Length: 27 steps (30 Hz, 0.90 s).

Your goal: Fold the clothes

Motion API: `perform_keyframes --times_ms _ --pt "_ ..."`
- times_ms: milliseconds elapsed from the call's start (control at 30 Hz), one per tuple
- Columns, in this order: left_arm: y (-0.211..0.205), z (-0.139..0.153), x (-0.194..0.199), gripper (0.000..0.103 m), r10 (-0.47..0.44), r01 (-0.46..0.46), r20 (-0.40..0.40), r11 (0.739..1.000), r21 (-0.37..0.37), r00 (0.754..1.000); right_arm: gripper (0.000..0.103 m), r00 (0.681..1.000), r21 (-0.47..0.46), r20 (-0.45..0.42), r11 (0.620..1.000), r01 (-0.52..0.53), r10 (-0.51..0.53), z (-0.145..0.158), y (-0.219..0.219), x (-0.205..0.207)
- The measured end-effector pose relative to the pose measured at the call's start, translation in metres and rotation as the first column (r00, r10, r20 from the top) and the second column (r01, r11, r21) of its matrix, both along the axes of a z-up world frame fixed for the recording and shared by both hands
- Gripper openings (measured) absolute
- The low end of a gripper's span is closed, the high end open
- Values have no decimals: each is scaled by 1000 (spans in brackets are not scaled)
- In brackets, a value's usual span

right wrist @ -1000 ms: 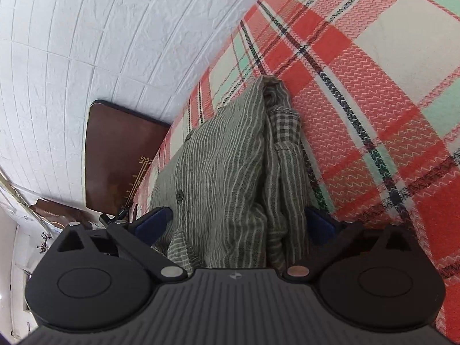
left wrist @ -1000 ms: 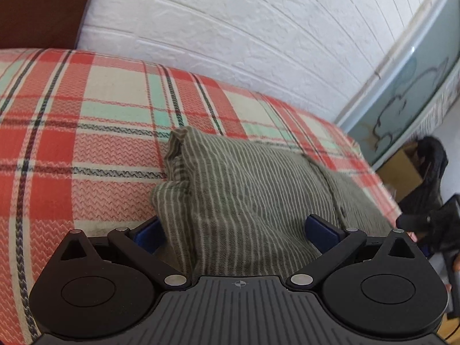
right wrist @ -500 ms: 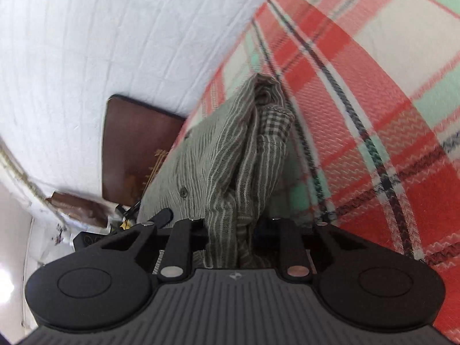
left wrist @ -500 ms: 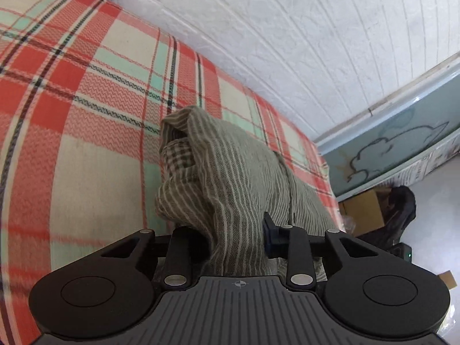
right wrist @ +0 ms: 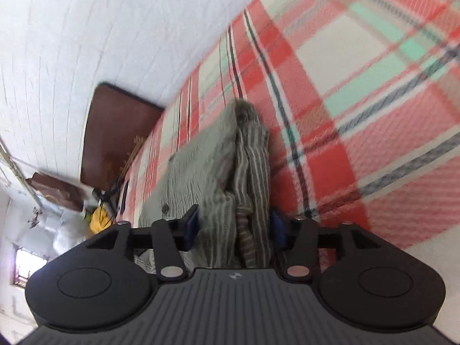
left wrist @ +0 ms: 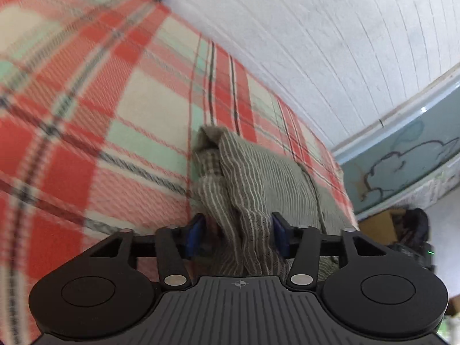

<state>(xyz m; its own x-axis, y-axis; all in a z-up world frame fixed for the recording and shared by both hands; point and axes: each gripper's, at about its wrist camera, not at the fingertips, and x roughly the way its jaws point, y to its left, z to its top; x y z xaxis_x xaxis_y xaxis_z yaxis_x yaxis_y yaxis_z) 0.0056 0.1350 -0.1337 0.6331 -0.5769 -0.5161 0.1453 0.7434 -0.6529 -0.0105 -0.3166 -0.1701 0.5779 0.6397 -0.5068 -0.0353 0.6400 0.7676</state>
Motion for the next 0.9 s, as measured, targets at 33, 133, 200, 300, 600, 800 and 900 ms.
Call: perform_keyframes --times_ms 33,133,200,300,600,800,900 --pt "2 12 -8 73 2 -6 60 998 61 998 61 998 -35 60 999 10 -8 12 -2 -9" --pt "-5 49 -38 81 -41 -14 233 973 230 972 61 974 -158 224 987 12 24 46 5 -34" --pt "-22 70 -61 83 -136 17 341 944 329 930 60 946 -242 313 970 0 78 64 17 -49" --pt "-64 83 -94 83 -340 63 431 840 539 836 57 891 -420 396 907 -37 220 77 51 -68" --pt "-145 53 -116 44 -659 178 297 554 813 691 44 717 -804 388 593 -42 578 69 125 -111" --pt "-168 40 -112 44 -727 142 248 429 892 640 42 645 -900 334 436 3 687 57 142 -124" --pt "-171 29 -100 44 -713 146 214 407 901 668 37 627 -919 305 393 -3 717 51 150 -122"
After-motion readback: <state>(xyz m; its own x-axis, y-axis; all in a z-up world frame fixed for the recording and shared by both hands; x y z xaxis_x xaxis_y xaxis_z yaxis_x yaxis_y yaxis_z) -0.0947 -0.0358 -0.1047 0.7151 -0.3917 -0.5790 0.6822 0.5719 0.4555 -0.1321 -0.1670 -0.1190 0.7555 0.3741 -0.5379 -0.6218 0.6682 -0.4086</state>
